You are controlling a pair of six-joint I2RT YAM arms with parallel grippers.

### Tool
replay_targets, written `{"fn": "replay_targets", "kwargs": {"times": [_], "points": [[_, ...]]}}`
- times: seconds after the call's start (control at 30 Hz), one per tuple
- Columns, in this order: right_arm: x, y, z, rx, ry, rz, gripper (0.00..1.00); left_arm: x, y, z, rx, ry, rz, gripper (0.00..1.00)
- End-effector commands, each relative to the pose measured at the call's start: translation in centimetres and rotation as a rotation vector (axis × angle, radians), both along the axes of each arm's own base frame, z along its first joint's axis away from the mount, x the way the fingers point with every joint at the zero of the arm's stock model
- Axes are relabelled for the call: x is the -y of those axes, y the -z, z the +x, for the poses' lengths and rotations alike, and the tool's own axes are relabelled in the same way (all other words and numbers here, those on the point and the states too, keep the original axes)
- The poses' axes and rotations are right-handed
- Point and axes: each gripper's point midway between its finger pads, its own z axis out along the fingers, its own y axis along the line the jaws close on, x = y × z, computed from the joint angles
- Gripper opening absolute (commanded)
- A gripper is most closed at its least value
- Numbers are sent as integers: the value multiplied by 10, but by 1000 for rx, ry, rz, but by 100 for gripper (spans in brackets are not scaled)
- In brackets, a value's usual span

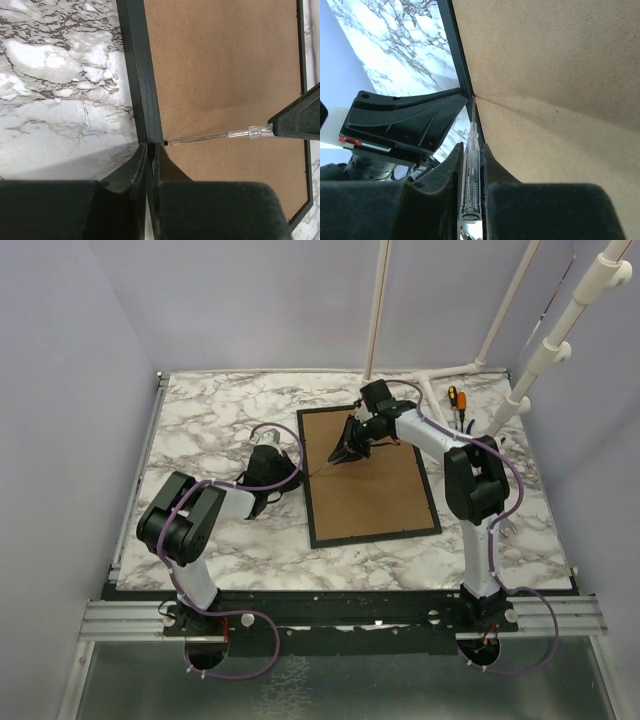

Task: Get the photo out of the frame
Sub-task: Release the photo frame item from the photo frame.

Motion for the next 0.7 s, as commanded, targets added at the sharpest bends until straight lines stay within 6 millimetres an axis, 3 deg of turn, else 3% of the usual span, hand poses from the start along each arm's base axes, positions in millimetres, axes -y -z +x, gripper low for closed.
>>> {"fn": "replay_targets", "kwargs": {"times": [0.0, 0.67], "points": [[-42, -5, -30, 5, -71, -8, 1, 47, 4, -46, -80, 198, -86, 6], [-87, -23, -49, 76, -116, -132, 1, 64, 7, -62, -90, 239, -108, 6]]}}
